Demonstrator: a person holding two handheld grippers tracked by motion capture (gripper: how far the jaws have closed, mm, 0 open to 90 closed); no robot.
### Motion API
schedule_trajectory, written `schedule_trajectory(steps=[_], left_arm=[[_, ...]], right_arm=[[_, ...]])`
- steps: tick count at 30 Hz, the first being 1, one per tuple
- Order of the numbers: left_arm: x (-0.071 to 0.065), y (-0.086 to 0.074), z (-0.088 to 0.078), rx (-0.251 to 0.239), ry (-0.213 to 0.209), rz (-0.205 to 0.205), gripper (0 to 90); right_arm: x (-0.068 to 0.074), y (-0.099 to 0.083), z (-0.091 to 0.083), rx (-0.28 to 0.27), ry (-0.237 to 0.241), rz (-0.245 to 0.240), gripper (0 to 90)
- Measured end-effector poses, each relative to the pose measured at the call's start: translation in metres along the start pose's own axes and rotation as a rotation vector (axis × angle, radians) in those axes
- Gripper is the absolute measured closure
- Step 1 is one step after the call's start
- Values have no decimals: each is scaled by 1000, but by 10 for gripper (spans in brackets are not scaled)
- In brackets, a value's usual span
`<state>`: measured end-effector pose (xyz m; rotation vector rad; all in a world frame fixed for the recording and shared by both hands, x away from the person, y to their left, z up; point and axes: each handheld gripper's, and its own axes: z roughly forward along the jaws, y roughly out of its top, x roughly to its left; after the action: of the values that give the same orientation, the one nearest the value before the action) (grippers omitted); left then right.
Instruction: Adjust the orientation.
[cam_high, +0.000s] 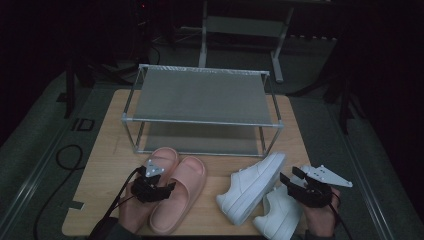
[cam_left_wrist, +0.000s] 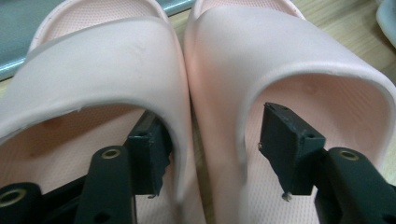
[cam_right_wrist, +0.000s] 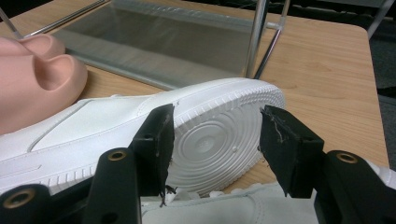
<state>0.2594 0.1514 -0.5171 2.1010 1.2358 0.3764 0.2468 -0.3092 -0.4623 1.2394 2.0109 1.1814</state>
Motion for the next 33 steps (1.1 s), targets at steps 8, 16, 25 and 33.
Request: schedule_trajectory(steps=[8, 16, 25, 33], left_arm=[[0, 4, 11, 10, 9, -14, 410], [0, 7, 18, 20, 35, -32, 439], [2, 8, 18, 27, 51, -35, 552], [4, 8, 16, 26, 54, -36, 620]], right_arm=[[0, 0, 1, 2, 1, 0, 444], [0, 0, 1, 2, 0, 1, 444], [0, -1, 1, 2, 1, 1, 443], [0, -1, 1, 3, 1, 2, 444]])
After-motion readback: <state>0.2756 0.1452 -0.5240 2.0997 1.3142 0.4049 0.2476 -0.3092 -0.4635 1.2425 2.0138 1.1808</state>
